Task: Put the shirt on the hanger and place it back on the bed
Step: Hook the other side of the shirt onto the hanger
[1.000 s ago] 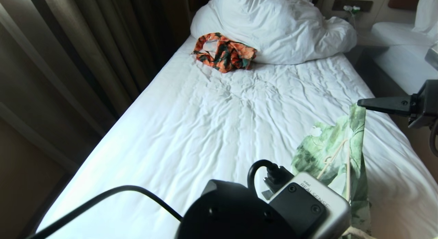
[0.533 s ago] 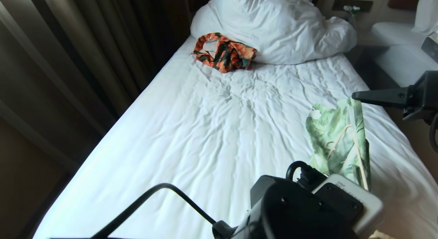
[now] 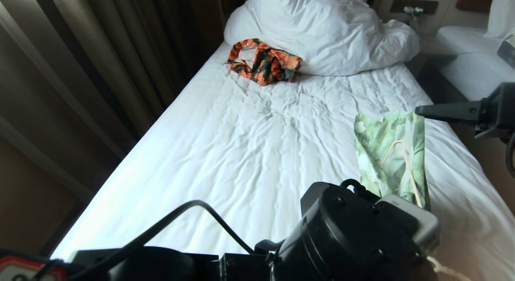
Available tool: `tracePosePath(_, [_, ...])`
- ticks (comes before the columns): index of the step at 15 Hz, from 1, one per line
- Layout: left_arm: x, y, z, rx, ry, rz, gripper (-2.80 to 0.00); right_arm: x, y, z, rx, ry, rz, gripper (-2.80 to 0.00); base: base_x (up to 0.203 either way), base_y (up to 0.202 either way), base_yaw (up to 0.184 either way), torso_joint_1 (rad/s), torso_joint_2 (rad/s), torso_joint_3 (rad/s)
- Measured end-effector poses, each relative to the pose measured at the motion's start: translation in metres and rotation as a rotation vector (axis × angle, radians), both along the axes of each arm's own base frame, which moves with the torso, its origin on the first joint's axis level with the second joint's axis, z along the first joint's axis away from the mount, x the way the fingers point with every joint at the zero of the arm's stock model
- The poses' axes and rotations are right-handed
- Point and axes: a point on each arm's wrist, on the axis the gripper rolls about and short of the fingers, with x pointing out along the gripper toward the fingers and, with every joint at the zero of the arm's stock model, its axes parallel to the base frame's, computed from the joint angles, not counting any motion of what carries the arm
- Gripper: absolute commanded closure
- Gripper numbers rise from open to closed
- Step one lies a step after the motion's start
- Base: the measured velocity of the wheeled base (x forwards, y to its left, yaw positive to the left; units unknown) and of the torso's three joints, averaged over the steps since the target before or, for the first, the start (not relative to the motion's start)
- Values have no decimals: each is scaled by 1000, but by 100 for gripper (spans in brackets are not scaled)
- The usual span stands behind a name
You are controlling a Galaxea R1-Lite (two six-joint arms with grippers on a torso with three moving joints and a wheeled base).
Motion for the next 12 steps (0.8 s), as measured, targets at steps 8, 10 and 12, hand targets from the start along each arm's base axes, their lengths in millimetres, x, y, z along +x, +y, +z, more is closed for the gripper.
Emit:
tracePosePath(8, [-21,21,22,-68,-6,0,0,14,-12,-12,-17,25,-50,0,0,0,0,0,0,0])
tracePosePath(10, [-29,23,16,-51,15,-21,0,14,-12,-11,-17,19,-50,0,0,0,0,0,0,0])
tracePosePath(12, [-32,21,12,-42,34,-35,0,14,-11,-11,-17,19,-49,0,0,0,0,0,0,0])
